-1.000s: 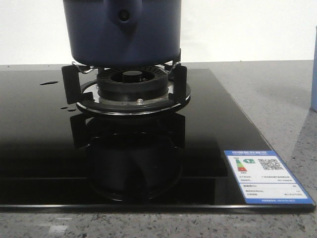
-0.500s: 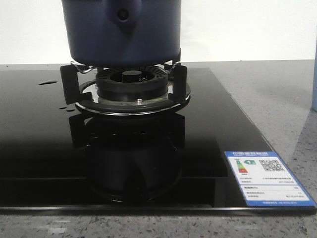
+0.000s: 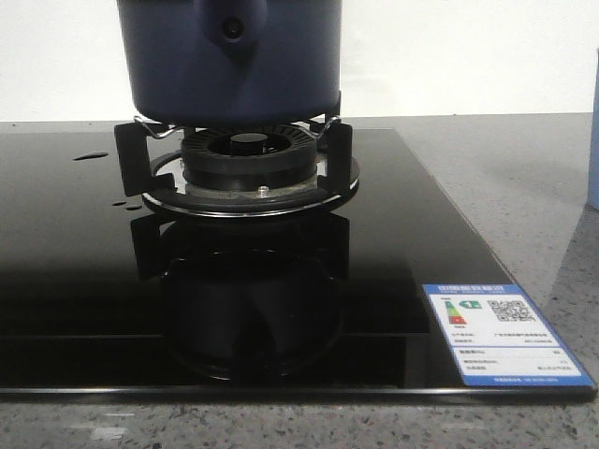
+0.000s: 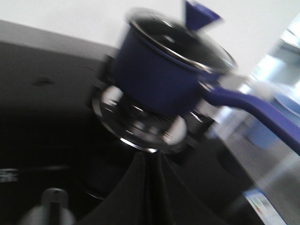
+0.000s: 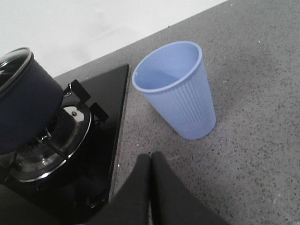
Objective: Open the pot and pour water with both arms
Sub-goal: 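Grasp the purple lid knob with the left gripper and lift the lid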
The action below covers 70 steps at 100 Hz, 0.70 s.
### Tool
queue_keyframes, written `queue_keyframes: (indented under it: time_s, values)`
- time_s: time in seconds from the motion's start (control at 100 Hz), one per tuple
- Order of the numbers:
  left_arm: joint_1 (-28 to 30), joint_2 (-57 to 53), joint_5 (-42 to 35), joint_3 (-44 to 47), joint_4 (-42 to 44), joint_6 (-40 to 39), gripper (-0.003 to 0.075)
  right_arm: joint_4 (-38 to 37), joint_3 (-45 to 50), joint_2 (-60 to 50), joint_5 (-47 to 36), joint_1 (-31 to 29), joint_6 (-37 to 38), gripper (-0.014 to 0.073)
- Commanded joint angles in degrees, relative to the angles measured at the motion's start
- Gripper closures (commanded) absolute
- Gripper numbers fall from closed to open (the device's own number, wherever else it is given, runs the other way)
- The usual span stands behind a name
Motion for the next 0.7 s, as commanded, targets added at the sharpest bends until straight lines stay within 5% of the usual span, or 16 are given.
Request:
queue_keyframes:
  time_s: [0.0,0.39,0.53,0.69]
  values:
    - [-3.1,4.0,0.3,-3.1,-7.9,7.4,0.0738,0.1,-2.1,1.3,-2.3,-0.1,-0.6,0.0668]
    - [-5.7,14.7,1.7,-15.8,-9.8,26.0,0.0718,-0.1,-2.1,1.3,-5.0,-0.1,-9.8,0.0647]
    - [-5.7,18.3,1.7,-20.0,-9.8,29.2,0.0568,-0.3,-2.1,1.3,-7.1,-0.1,-9.8,0.0496]
    - [-5.7,22.9,0.4,-24.0,-9.8,33.5,0.0301,-0.3,-2.1,1.3,-10.2,-0.1,-9.8,0.0245]
